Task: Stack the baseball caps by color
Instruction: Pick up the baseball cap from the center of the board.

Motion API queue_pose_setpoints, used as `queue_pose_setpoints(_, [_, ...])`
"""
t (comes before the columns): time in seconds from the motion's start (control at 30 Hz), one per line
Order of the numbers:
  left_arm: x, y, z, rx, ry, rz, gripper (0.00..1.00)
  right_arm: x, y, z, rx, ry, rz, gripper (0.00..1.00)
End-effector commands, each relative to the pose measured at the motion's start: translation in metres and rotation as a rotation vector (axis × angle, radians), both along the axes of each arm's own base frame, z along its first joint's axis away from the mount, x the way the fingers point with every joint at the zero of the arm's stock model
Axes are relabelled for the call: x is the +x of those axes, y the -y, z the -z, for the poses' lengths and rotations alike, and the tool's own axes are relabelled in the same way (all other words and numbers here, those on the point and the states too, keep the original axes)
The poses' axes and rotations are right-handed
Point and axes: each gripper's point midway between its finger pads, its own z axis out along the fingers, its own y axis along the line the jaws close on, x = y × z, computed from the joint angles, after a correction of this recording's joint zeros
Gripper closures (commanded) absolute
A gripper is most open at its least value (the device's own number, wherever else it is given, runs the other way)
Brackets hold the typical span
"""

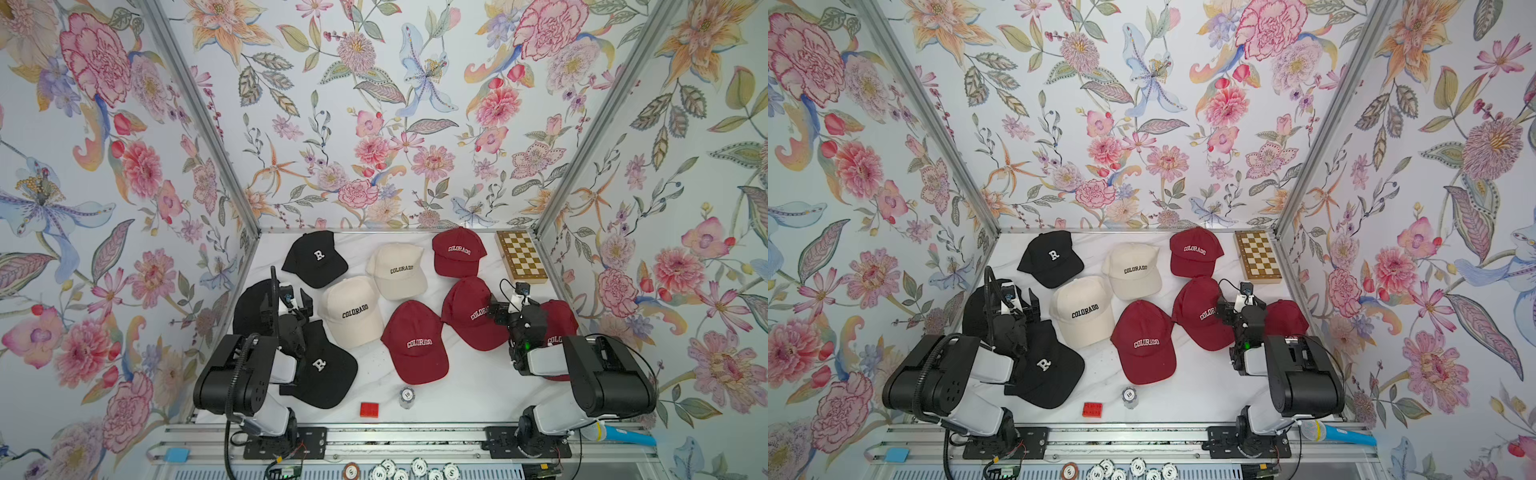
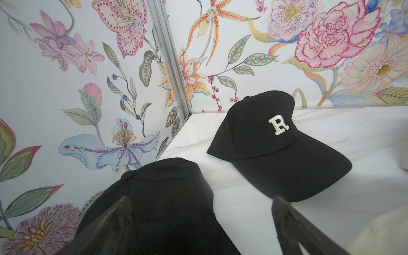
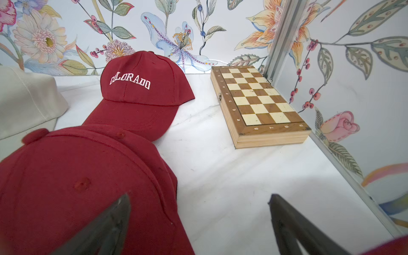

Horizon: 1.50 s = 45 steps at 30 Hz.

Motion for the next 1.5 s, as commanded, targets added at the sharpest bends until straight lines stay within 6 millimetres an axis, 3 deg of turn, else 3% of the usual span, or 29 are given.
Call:
queue_pose_setpoints(0.0, [-0.0023, -0.0001, -0.0035, -0.013, 0.028, -0.009, 0.00, 0.0040, -0.0015, -0.0064, -0.010, 0.020, -0.005, 0.01])
queue_pose_setpoints(1.47, [-0.0001, 0.0004, -0.0016, -0.016, 0.018, -0.005, 0.00, 0.0045, -0.0016, -0.0066, -0.009, 0.020, -0.005, 0.01])
